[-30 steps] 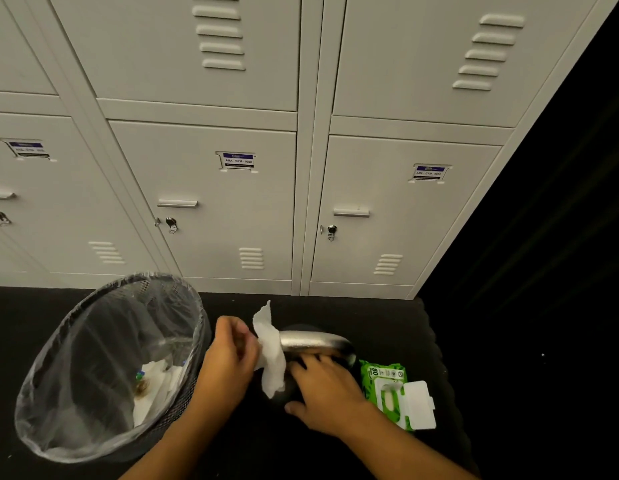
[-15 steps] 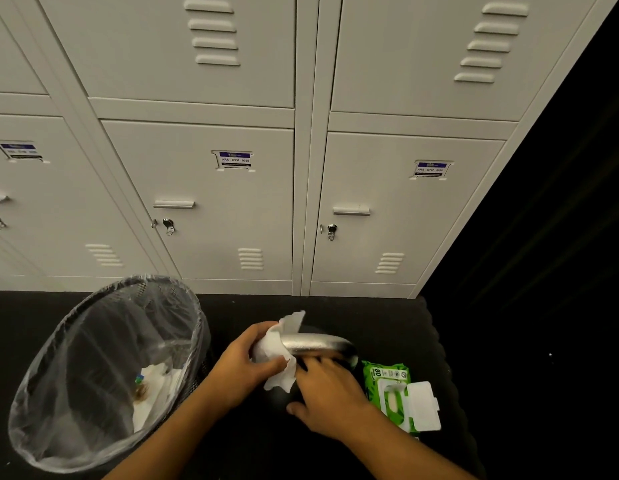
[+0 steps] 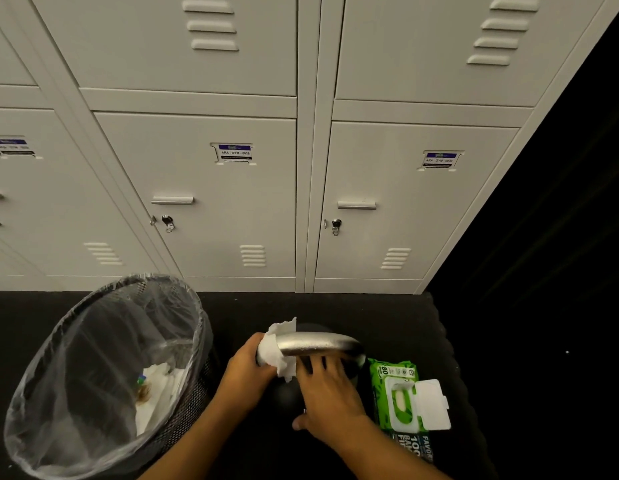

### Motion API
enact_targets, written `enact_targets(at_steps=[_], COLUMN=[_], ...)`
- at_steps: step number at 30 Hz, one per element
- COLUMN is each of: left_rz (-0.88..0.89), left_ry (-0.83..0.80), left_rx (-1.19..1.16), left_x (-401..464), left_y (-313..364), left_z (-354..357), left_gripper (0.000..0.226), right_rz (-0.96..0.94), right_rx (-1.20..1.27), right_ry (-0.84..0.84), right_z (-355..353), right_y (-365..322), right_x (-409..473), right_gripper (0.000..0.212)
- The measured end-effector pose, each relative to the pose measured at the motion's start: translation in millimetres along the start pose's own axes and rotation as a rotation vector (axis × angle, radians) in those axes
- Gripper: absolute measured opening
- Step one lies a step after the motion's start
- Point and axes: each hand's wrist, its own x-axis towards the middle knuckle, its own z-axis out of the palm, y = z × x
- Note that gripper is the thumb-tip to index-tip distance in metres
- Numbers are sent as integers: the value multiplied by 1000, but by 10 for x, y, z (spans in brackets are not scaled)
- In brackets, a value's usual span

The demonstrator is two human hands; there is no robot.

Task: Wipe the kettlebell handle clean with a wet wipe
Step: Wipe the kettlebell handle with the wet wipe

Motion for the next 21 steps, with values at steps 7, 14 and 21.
enact_targets(at_steps=[7,14,21], left_rz=[114,79,100], left_ry=[14,-143,-10], left_rx=[-123,123,-63], left_x=[-97,166,-42], left_y=[-39,34,52], left_z=[27,-84,37], left_gripper=[41,19,23], right_rz=[-13,-32,-27], right_rx=[5,-21,-36], right_ry=[-55,-67,-76], right_z=[-45,-8,14], right_y=[53,85,92], right_x=[116,162,188], right_gripper=[129,132,133])
